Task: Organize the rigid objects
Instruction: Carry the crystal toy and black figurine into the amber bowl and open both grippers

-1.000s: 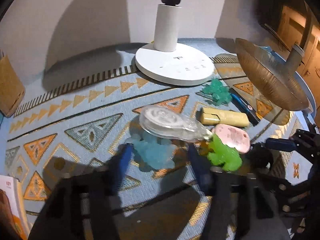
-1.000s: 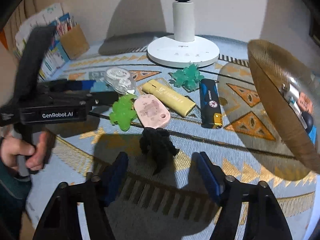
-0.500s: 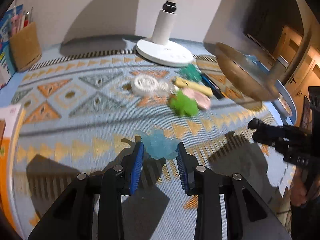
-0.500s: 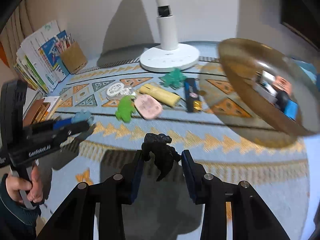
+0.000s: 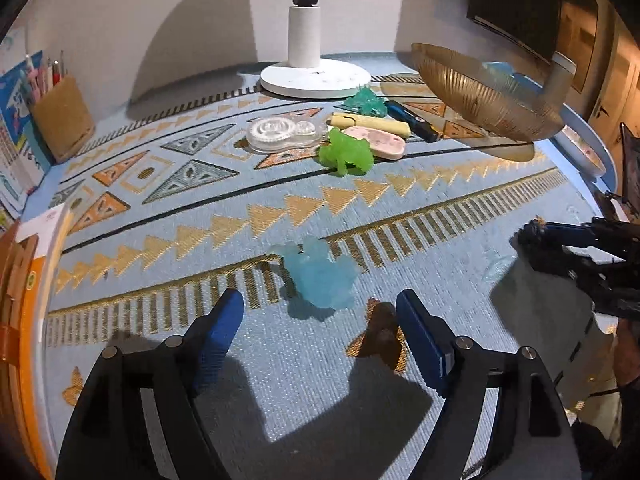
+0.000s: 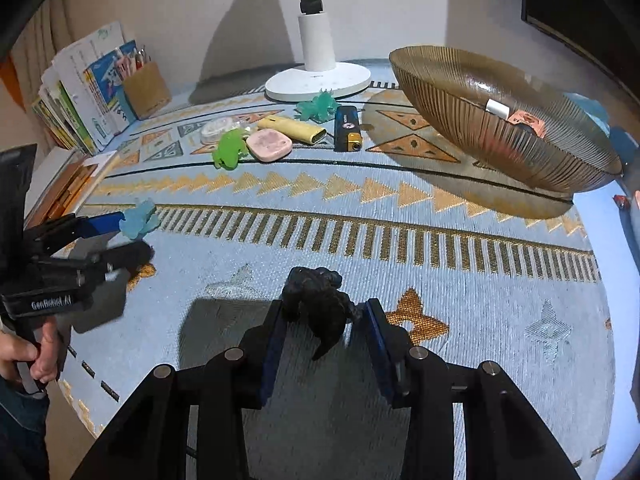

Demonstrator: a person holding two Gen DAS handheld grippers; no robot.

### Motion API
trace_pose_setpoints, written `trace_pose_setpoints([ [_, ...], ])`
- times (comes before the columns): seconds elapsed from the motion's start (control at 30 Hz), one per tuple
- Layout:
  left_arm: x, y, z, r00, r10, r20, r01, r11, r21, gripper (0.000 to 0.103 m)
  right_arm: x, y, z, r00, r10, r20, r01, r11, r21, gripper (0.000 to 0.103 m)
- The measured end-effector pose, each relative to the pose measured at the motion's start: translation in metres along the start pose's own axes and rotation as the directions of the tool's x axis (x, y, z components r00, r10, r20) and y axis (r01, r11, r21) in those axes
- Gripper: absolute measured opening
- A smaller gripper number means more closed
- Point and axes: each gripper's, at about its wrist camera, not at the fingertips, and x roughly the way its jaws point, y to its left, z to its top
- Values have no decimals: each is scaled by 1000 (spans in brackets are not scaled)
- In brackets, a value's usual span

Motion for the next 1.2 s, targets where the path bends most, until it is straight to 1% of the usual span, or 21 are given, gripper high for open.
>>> trace_pose_setpoints([
  [0.03,1,2,1,1000,0,-4,-1,1000,-12,77,-1,-3,-1,1000,25,6,-25,1000,16,67],
  [0.07,3,6,2,1000,-4,-10,3,1000,-29,77,-2,-5,-2,1000,28,13,-28,999,28,73],
  [0.17,4,10,6,999,-36,1,36,997,-63,77,-1,-3,-4,1000,5,27,-6,1000,17,73],
  [0.23,8,7,10,1000,-18,-7,17,998,-53,75,1,2,-3,999,-22,29,22,1000,3,73],
  [0.27,9,4,10,1000,-3,-7,3,999,-44,70,2,5,-3,999,-41,30,41,999,-3,73],
  [0.3,10,1,12,1000,10,-5,-11,999,-33,65,3,10,-3,997,-68,33,68,998,-17,70],
  [0.37,10,-4,14,1000,2,3,-2,1000,-17,36,5,19,-5,989,-137,47,139,989,-57,46],
  [0.4,9,-5,15,1000,1,7,0,1000,-17,36,4,26,-5,989,-140,55,144,986,-82,39],
  [0.43,7,-5,15,1000,-21,10,22,999,-26,36,3,28,-5,991,-124,54,129,988,-88,37],
  [0.47,4,-5,16,998,-61,16,62,997,-44,36,2,30,-6,992,-116,56,121,988,-91,37],
  [0.5,3,-6,16,997,-77,23,78,996,-50,36,-1,33,-6,992,-112,65,118,988,-97,37],
  [0.63,-24,-19,27,990,-102,97,105,994,-32,36,-26,32,1,990,-72,119,81,994,-73,37],
  [0.77,-65,-39,53,969,-131,209,133,991,5,36,-77,12,20,972,-50,229,52,999,-6,37],
  [0.8,-75,-44,62,960,-143,239,144,989,11,36,-87,3,27,969,-33,244,30,999,17,37],
  [0.87,-94,-54,79,939,-174,298,175,984,23,36,-109,-22,41,964,27,264,-51,995,86,37],
  [0.9,-102,-59,89,927,-187,324,188,982,29,36,-119,-34,45,960,32,277,-67,991,117,37],
  [0.97,-115,-70,110,905,-222,363,221,974,46,36,-136,-57,56,953,-6,304,-45,986,159,37],
  [1.0,-120,-79,123,894,-240,379,235,970,58,36,-143,-68,62,948,-49,316,-9,984,180,37],
  [1.07,-122,-92,144,883,-251,397,239,968,80,36,-159,-91,77,932,-137,336,64,973,221,37],
  [1.13,-118,-109,167,874,-270,404,249,963,106,36,-168,-113,92,923,-181,339,89,959,268,37],
  [1.2,-105,-122,186,872,-292,393,270,956,111,36,-170,-133,105,917,-226,328,122,943,308,37],
])
